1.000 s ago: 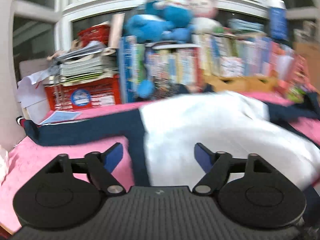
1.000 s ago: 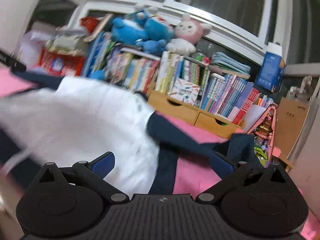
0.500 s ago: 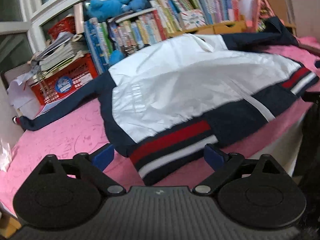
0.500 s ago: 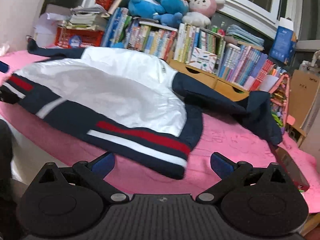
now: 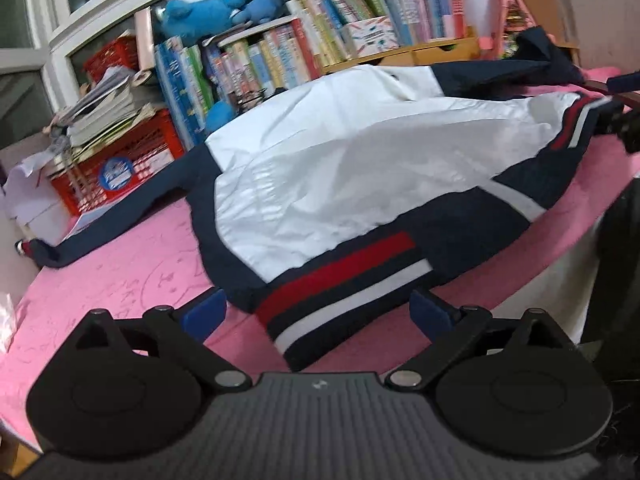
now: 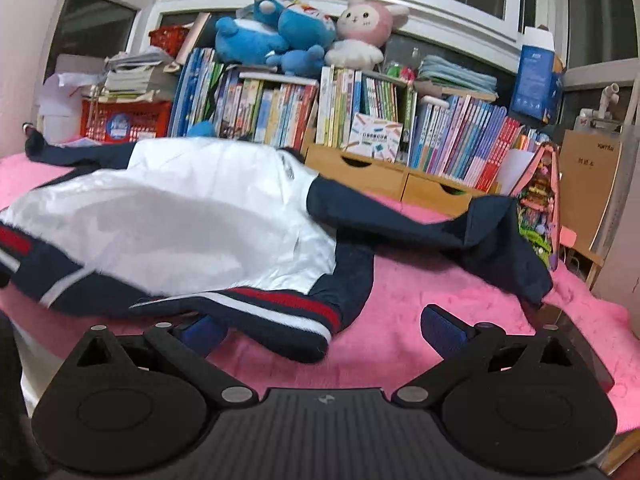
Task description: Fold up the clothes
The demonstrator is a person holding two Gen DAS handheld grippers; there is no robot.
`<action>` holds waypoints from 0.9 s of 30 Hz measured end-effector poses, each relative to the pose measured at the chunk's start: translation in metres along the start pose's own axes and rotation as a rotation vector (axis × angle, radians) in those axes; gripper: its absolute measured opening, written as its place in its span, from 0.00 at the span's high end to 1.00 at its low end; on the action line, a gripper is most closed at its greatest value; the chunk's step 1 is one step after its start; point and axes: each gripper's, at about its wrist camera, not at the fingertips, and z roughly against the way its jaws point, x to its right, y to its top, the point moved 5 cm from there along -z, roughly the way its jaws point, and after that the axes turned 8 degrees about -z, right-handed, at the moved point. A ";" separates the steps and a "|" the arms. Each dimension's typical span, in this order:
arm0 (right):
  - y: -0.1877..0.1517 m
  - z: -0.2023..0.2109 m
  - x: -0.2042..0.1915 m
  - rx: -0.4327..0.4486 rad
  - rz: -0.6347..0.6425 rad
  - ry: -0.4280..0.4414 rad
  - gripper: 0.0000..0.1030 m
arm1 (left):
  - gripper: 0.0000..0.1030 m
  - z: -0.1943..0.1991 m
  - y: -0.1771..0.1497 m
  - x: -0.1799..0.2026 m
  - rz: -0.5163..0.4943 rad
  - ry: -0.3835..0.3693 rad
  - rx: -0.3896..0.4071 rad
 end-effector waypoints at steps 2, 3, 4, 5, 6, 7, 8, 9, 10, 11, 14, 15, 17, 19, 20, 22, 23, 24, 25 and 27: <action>0.011 -0.003 0.001 0.015 -0.032 0.011 0.00 | 0.02 0.001 -0.001 -0.005 0.014 0.013 0.004; 0.015 -0.005 0.002 0.018 -0.051 0.015 0.00 | 0.02 0.002 -0.001 -0.008 0.020 0.023 0.006; 0.021 -0.007 0.003 0.020 -0.076 0.021 0.00 | 0.02 0.002 0.000 -0.011 0.027 0.034 0.008; 0.026 -0.009 0.006 0.024 -0.103 0.022 0.00 | 0.02 0.003 0.000 -0.015 0.034 0.045 0.010; 0.030 -0.010 0.009 0.029 -0.129 0.019 0.00 | 0.03 0.004 0.000 -0.018 0.041 0.052 0.011; 0.034 -0.011 0.012 0.034 -0.155 0.017 0.00 | 0.03 0.004 -0.001 -0.021 0.047 0.052 0.009; 0.037 -0.013 0.015 0.034 -0.178 0.017 0.00 | 0.03 0.005 -0.001 -0.024 0.054 0.051 0.008; 0.039 -0.014 0.019 0.032 -0.200 0.018 0.00 | 0.03 0.005 -0.002 -0.027 0.060 0.050 0.006; 0.041 -0.015 0.023 0.030 -0.218 0.016 0.00 | 0.03 0.005 -0.003 -0.029 0.065 0.041 0.003; 0.041 -0.016 0.026 0.029 -0.229 0.007 0.00 | 0.03 0.004 -0.005 -0.027 0.063 0.022 -0.002; 0.039 -0.015 0.032 0.028 -0.217 -0.022 0.00 | 0.03 0.002 -0.012 -0.017 0.036 0.011 -0.017; 0.038 -0.015 0.034 0.027 -0.211 -0.031 0.00 | 0.03 0.001 -0.013 -0.014 0.026 0.011 -0.022; 0.032 -0.008 0.034 0.021 -0.177 -0.028 0.00 | 0.03 0.001 -0.014 -0.010 0.006 0.023 -0.022; 0.023 0.001 0.031 0.011 -0.144 0.009 0.00 | 0.02 0.003 -0.013 -0.011 -0.002 0.057 -0.012; 0.017 0.006 0.029 0.000 -0.135 0.040 0.00 | 0.02 0.002 -0.012 -0.015 0.010 0.064 -0.009; 0.006 0.014 0.023 -0.025 -0.122 0.101 0.00 | 0.02 0.000 -0.010 -0.024 0.059 0.078 -0.002; 0.002 0.017 0.017 -0.039 -0.120 0.134 0.00 | 0.00 -0.001 -0.008 -0.028 0.082 0.078 0.003; -0.003 0.018 0.012 -0.052 -0.114 0.160 0.00 | 0.00 -0.002 -0.006 -0.032 0.102 0.083 0.008; -0.006 0.018 0.006 -0.064 -0.106 0.180 0.00 | 0.00 -0.002 -0.003 -0.036 0.118 0.101 0.016; -0.010 0.017 -0.006 -0.075 -0.085 0.199 0.00 | 0.00 -0.002 0.001 -0.043 0.129 0.139 0.021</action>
